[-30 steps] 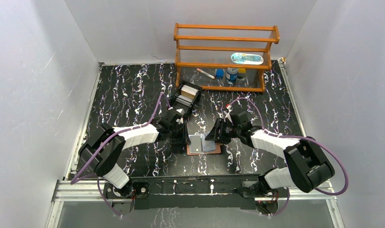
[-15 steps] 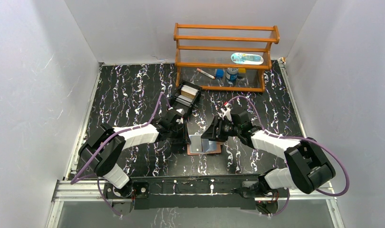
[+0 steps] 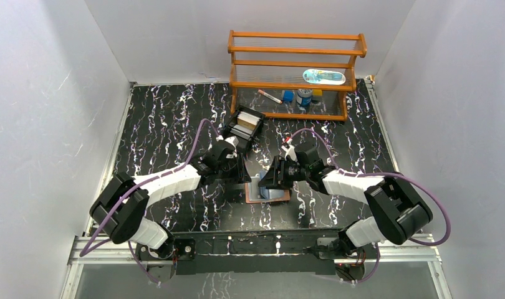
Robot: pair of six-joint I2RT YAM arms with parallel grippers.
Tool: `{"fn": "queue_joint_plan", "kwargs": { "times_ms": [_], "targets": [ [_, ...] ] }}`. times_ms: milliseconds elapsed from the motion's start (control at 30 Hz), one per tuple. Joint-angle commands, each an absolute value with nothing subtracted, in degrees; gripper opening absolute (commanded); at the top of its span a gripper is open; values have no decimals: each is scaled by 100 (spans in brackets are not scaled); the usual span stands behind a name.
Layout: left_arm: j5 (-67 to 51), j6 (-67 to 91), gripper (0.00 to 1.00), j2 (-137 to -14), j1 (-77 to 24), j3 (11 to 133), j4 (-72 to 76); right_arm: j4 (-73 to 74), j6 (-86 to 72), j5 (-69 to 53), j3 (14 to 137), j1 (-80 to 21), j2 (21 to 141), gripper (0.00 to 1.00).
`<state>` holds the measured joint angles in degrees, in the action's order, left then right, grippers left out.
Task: Put the credit cards into the card holder
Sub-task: Insert the credit card into the card holder, then pick up the credit card from the storage box.
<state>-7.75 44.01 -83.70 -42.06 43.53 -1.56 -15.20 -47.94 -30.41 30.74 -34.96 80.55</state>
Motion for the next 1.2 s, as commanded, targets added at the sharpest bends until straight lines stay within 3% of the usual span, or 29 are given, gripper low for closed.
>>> {"fn": "queue_joint_plan", "kwargs": {
  "times_ms": [0, 200, 667, 900, 1167],
  "targets": [
    [-517, 4481, 36, -8169, -4184, 4318, -351, -1729, -4811, -3094, 3328, -3516, 8112, 57],
    [-379, 4417, 37, -7985, -4185, 4343, -378, -1664, -4744, -3014, 3304, -3511, 8057, 53],
    [-1501, 4385, 37, -8611, -4177, 4301, 372, -463, -4334, -2132, 3521, -3555, 8031, 49],
    [-1261, 4240, 37, -8578, -4184, 4442, -24, 1229, -3741, -762, 3832, -3556, 7488, 50],
    [-506, 3670, 39, -8265, -4176, 4927, -699, 2184, -3521, 74, 4319, -3554, 7071, 49]
  ]
}}
